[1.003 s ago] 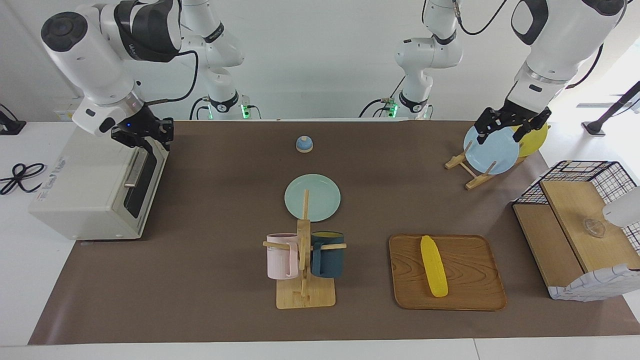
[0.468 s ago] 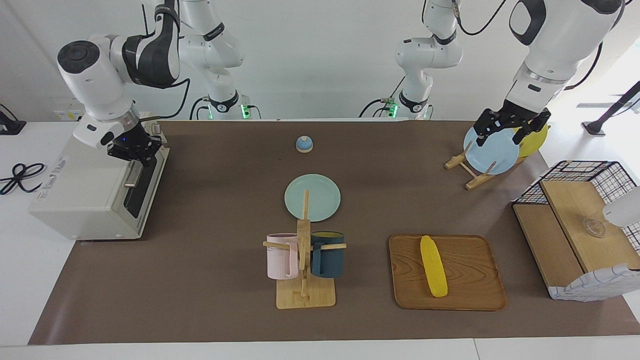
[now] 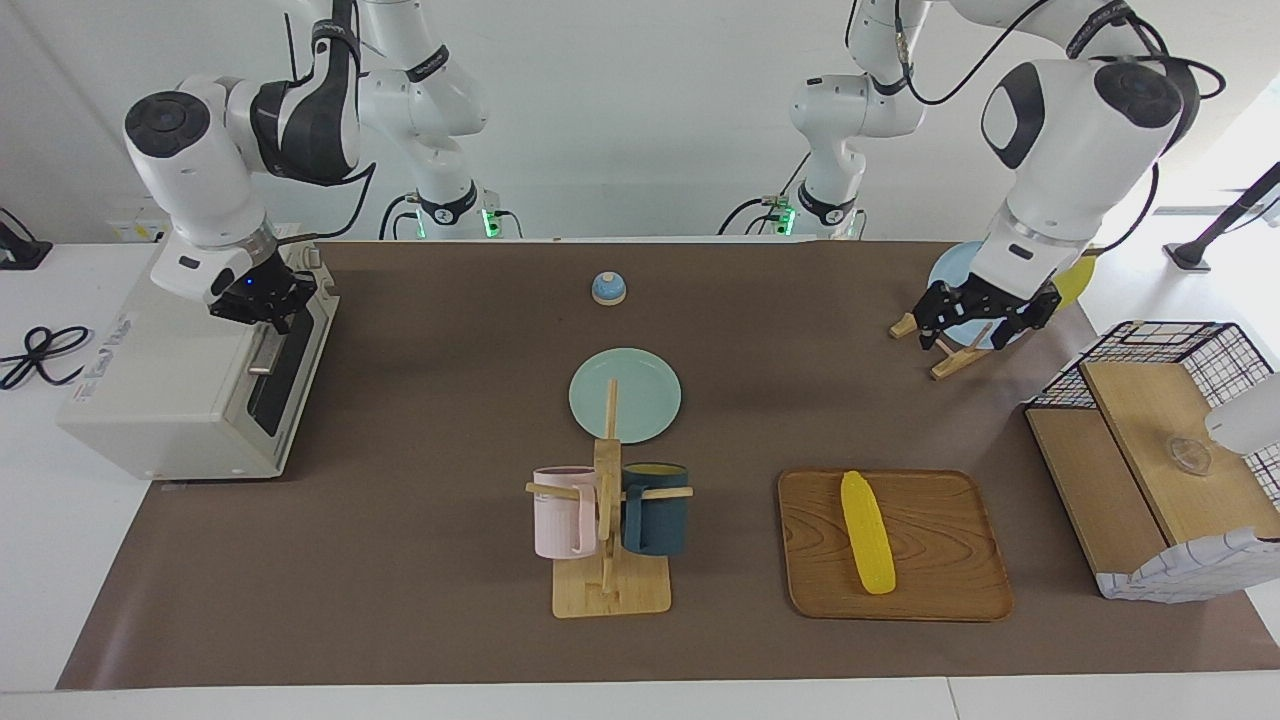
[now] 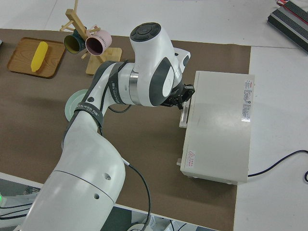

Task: Put corn in oven
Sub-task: 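Grasp the yellow corn on the wooden tray with the left gripper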

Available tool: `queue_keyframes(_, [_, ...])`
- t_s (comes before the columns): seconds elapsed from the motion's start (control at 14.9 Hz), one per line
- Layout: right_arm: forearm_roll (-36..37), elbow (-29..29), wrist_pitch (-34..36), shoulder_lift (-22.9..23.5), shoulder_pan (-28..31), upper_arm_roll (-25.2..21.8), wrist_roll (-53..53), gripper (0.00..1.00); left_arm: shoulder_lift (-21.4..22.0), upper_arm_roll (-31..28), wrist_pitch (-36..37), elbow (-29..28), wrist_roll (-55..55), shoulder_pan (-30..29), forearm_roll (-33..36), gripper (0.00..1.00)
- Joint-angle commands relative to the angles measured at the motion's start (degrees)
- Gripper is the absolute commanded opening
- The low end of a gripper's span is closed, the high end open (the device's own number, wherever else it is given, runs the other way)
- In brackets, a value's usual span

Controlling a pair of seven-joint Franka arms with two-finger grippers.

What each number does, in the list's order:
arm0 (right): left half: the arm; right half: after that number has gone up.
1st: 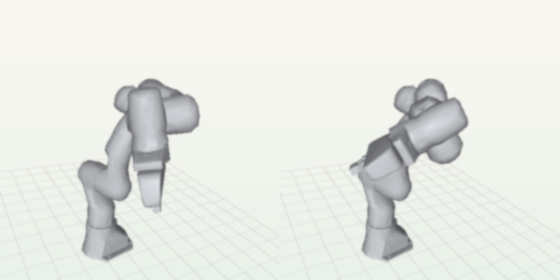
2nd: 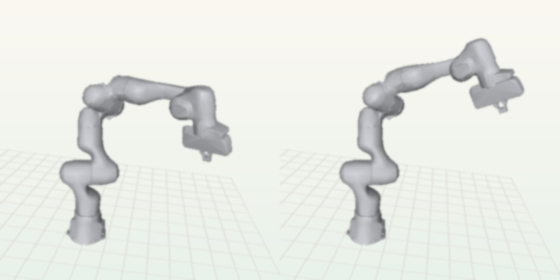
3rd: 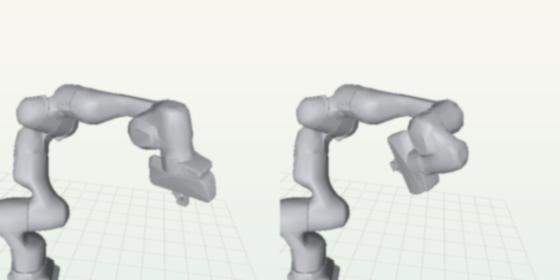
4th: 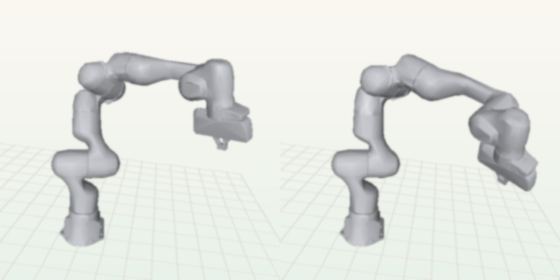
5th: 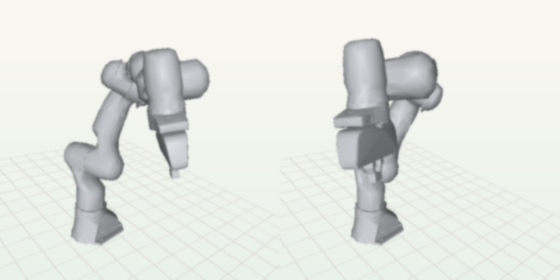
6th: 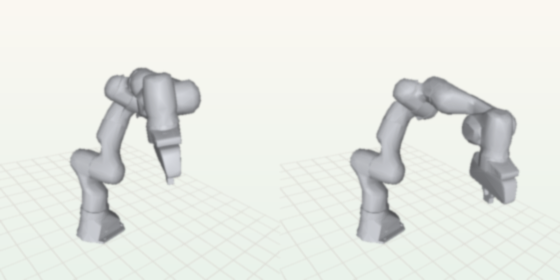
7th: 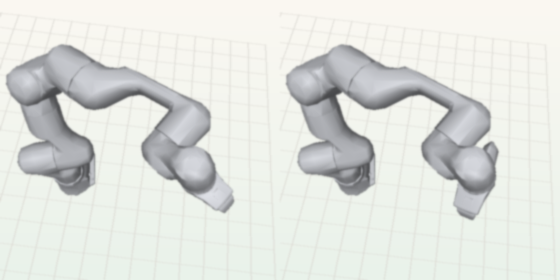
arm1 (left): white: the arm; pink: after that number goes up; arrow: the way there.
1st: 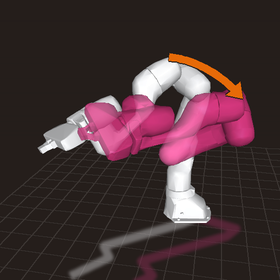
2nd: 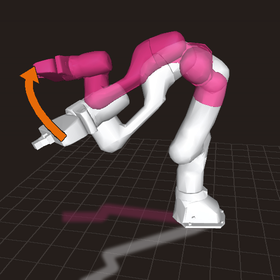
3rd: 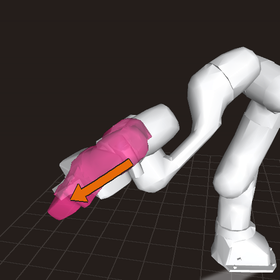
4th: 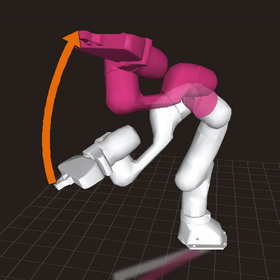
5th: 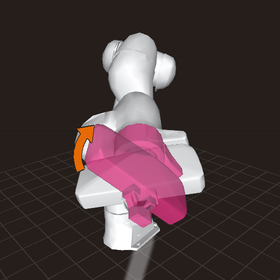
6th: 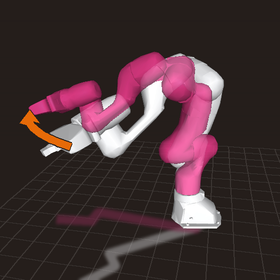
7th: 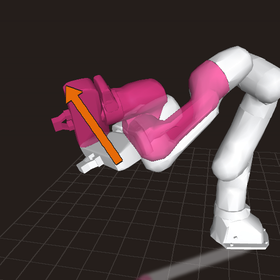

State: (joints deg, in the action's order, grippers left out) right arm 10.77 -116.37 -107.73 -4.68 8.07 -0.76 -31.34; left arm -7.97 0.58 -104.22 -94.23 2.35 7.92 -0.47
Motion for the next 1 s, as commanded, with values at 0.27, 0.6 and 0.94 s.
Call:
queue_keyframes(0.27, [0.2,-3.1,-0.9,-1.6,1.9,0.5,-2.4,0.0,-15.3,-0.7,-7.0,8.2,-0.5,2.4,-3.8,1.0])
queue_keyframes(0.6, [-2.7,-4.6,-1.8,-1.5,1.0,0.7,0.1,0.0,-28.9,-0.7,-9.3,20.5,-0.2,4.2,-5.3,1.0])
queue_keyframes(0.94, [-2.9,-6.5,-5.4,-1.0,-2.0,0.7,1.7,0.0,-31.7,-0.8,-15.3,20.9,-0.4,3.8,-5.2,1.0])
